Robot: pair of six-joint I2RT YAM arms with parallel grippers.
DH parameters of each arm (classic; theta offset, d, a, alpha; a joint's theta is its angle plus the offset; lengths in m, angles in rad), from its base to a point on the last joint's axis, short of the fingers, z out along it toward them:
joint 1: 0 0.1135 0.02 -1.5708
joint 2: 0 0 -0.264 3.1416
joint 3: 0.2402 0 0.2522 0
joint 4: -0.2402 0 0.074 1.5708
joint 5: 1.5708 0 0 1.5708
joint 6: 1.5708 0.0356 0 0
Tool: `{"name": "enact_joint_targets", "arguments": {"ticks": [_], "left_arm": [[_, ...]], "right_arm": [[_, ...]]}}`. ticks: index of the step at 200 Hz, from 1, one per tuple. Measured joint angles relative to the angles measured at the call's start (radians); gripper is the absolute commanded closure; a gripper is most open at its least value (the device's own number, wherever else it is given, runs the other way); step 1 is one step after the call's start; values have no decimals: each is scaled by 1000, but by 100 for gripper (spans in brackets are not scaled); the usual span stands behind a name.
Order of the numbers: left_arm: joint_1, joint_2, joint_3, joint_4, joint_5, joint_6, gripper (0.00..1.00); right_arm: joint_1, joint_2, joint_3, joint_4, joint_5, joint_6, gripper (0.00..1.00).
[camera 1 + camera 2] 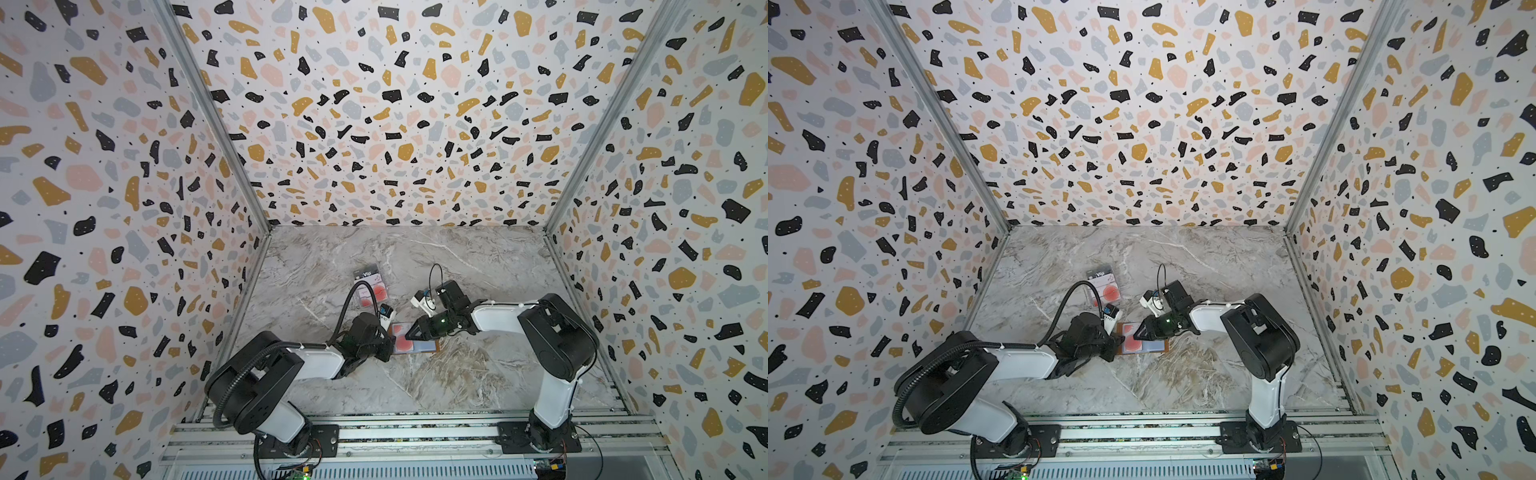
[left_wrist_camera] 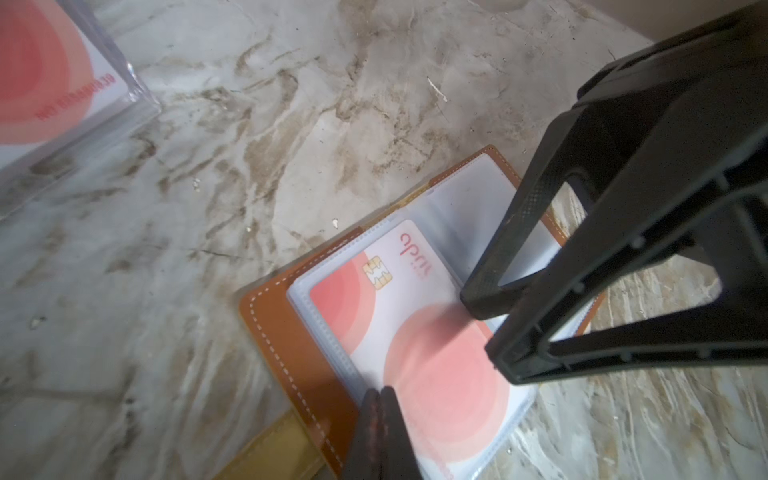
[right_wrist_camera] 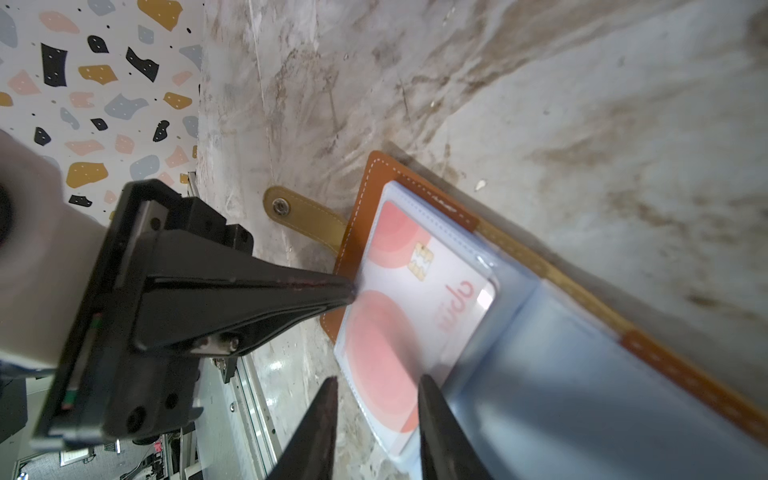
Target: Take the credit cards out of the card holder
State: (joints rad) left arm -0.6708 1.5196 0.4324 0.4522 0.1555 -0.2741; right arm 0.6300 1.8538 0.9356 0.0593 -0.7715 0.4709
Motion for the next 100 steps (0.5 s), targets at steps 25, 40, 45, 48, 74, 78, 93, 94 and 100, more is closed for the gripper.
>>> {"name": "enact_joint_targets", "arguments": {"ticks": [25,40,45,48,74,78,93,94,100], "left_arm": [[0,0,0,1,0,0,100],[0,1,0,2,0,0,100],[0,1,0,2,0,-1,100],[0,1,0,2,0,0,100],[0,3,0,5,0,-2,100],[0,3,0,5,0,-2,100],[0,3,0,6,0,-2,100],[0,3,0,6,0,-3,100],[0,4,0,6,0,-3,100]], "right_arm": [[-2,0,-8,13,8,8,67],[-6,-6,-21,28,11,14,67],[-7,-10,-26,31,13,16,67],[-9,-12,-28,32,15,17,67],[-18,-17,-50,32,24,23,67],[-19,-17,-53,35,22,24,67],[-21,-17,-57,48,16,32,67],[-21,-18,-58,50,15,34,67],[-21,-17,-59,55,12,36,67]]}}
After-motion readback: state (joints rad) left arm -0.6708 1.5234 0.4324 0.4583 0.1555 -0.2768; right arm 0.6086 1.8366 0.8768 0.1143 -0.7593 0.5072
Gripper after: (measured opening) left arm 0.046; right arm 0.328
